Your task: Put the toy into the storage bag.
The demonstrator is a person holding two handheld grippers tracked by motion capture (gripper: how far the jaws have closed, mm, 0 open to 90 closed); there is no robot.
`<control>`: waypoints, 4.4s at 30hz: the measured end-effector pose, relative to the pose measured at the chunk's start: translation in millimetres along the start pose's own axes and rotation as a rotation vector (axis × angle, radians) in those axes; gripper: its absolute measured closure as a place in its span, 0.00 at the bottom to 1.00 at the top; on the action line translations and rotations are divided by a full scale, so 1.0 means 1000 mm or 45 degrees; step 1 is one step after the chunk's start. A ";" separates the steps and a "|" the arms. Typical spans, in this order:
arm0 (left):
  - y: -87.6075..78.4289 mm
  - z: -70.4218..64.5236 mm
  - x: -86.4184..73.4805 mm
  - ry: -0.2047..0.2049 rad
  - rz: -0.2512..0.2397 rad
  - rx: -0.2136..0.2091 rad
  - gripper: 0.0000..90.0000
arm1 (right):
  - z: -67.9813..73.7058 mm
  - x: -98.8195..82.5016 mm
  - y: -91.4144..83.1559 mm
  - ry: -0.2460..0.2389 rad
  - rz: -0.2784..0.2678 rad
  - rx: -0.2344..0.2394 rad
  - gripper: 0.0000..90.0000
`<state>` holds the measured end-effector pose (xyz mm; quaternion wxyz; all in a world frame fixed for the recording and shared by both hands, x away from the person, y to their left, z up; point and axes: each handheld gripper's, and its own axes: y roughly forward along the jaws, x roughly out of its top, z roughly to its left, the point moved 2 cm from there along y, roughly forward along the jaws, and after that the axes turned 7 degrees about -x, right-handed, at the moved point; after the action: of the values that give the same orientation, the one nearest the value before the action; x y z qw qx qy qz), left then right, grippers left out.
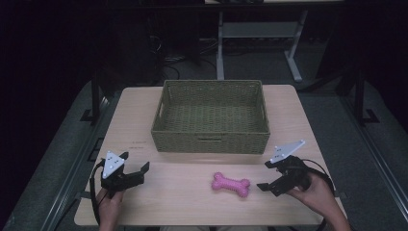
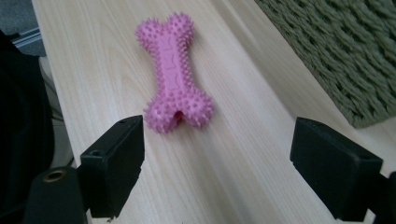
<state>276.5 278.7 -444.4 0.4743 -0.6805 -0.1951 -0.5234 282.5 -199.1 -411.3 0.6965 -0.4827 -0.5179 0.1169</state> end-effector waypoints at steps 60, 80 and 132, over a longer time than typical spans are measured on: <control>0.000 0.000 0.001 -0.008 -0.010 -0.007 0.15 | 0.030 0.064 0.076 -0.279 0.282 0.173 0.32; 0.001 0.001 0.001 -0.009 -0.007 -0.009 0.15 | 0.035 0.063 0.096 -0.350 0.367 0.168 0.52; -0.001 0.002 0.001 -0.026 -0.012 -0.003 0.15 | 0.033 0.081 0.086 -0.451 0.413 0.185 0.64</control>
<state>277.3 280.3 -443.6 0.4690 -0.6853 -0.2025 -0.5190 319.1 -83.0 -430.3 0.5996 -0.4803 -0.5379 0.3470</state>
